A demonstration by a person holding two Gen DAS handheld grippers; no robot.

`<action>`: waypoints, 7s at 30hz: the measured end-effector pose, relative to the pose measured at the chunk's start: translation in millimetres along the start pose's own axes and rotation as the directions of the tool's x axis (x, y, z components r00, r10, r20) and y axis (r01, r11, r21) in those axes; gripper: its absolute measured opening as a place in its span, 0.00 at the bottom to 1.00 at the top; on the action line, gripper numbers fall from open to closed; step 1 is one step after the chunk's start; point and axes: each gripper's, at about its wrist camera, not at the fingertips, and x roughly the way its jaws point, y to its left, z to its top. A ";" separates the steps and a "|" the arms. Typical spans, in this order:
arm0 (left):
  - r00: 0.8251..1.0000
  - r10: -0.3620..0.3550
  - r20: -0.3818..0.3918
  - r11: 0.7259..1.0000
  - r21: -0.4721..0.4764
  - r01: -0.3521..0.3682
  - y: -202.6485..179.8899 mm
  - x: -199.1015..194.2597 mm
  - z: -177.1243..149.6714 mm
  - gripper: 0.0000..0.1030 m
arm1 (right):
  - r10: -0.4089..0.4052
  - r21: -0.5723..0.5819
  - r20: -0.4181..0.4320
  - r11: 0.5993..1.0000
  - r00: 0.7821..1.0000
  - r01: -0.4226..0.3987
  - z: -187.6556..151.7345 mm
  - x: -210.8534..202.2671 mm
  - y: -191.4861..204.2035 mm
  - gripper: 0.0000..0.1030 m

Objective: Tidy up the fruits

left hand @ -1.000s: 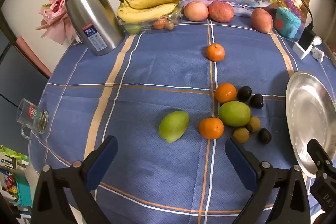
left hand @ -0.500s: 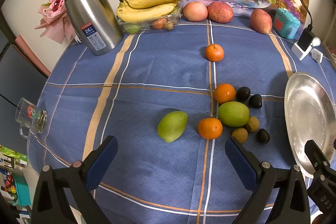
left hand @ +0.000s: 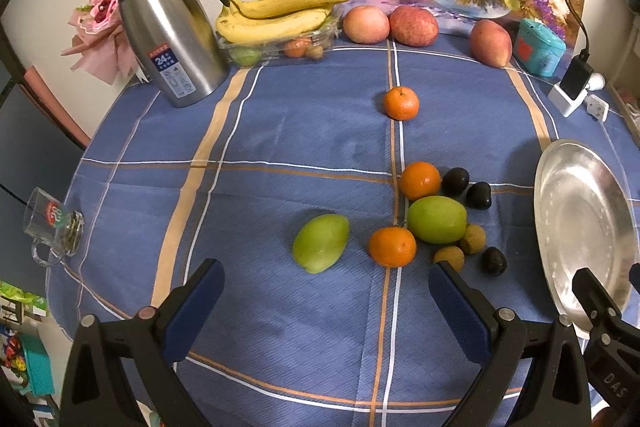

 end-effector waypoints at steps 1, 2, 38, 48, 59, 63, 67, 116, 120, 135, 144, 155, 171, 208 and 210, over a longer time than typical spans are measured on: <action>1.000 -0.001 0.001 1.000 0.001 0.001 -0.2 -0.1 0.1 1.00 | 0.000 0.000 0.000 1.000 1.000 0.000 0.0 0.0 0.1 1.00; 1.000 -0.003 0.002 1.000 0.002 0.003 -0.1 -0.4 0.3 1.00 | 0.000 -0.001 0.000 1.000 1.000 0.000 0.0 -0.1 0.3 1.00; 0.994 -0.079 0.076 0.997 0.033 0.076 -0.1 -5.2 3.7 1.00 | -0.001 -0.016 0.000 1.000 1.000 0.001 -1.0 0.7 4.8 1.00; 0.981 -0.057 0.184 0.998 0.024 0.054 10.3 -6.7 10.7 1.00 | 0.131 -0.043 0.046 0.991 0.990 -0.129 8.4 -1.0 21.7 1.00; 0.987 -0.146 0.064 0.984 -0.092 0.152 35.1 22.1 14.1 1.00 | 0.254 -0.120 0.029 0.961 0.967 -0.249 16.7 13.7 52.5 0.99; 0.983 -0.181 0.023 0.972 -0.145 0.182 40.6 35.5 13.3 1.00 | 0.271 -0.140 -0.004 0.953 0.963 -0.269 17.0 21.3 59.0 0.84; 0.979 -0.202 -0.010 0.965 -0.176 0.197 42.3 48.3 12.8 0.96 | 0.271 -0.136 -0.043 0.952 0.962 -0.275 14.4 29.8 60.8 0.70; 0.951 -0.286 -0.115 0.919 -0.315 0.238 46.7 88.1 9.8 0.50 | 0.259 -0.078 -0.208 0.957 0.943 -0.280 6.2 64.7 59.6 0.22; 0.949 -0.291 -0.117 0.915 -0.323 0.241 48.3 87.7 8.8 0.48 | 0.259 -0.077 -0.208 0.957 0.943 -0.280 6.2 64.7 59.8 0.22; 0.955 -0.280 -0.101 0.909 -0.349 0.230 56.6 82.9 9.0 0.47 | 0.262 -0.077 -0.206 0.956 0.943 -0.283 4.4 64.2 59.6 0.21; 0.962 -0.262 -0.075 0.907 -0.361 0.219 63.1 75.5 8.3 0.47 | 0.288 -0.066 -0.185 0.950 0.940 -0.304 7.7 54.2 57.1 0.21; 0.972 -0.228 -0.060 0.920 -0.340 0.195 61.6 68.4 10.9 0.47 | 0.312 -0.052 -0.135 0.946 0.940 -0.321 15.3 40.9 52.7 0.21; 0.963 -0.267 0.021 0.938 -0.223 0.265 20.4 32.9 32.5 0.47 | 0.200 0.090 -0.030 0.976 0.979 -0.197 31.6 23.6 -7.0 0.21; 0.910 -0.404 -0.098 0.887 0.204 0.415 -185.5 34.4 28.4 0.48 | 0.081 0.359 -0.095 0.932 0.992 -0.042 34.3 55.5 -124.9 0.22; 0.910 -0.402 -0.102 0.886 0.210 0.414 -185.6 34.5 27.8 0.49 | 0.080 0.359 -0.094 0.932 0.992 -0.041 34.1 54.5 -124.7 0.22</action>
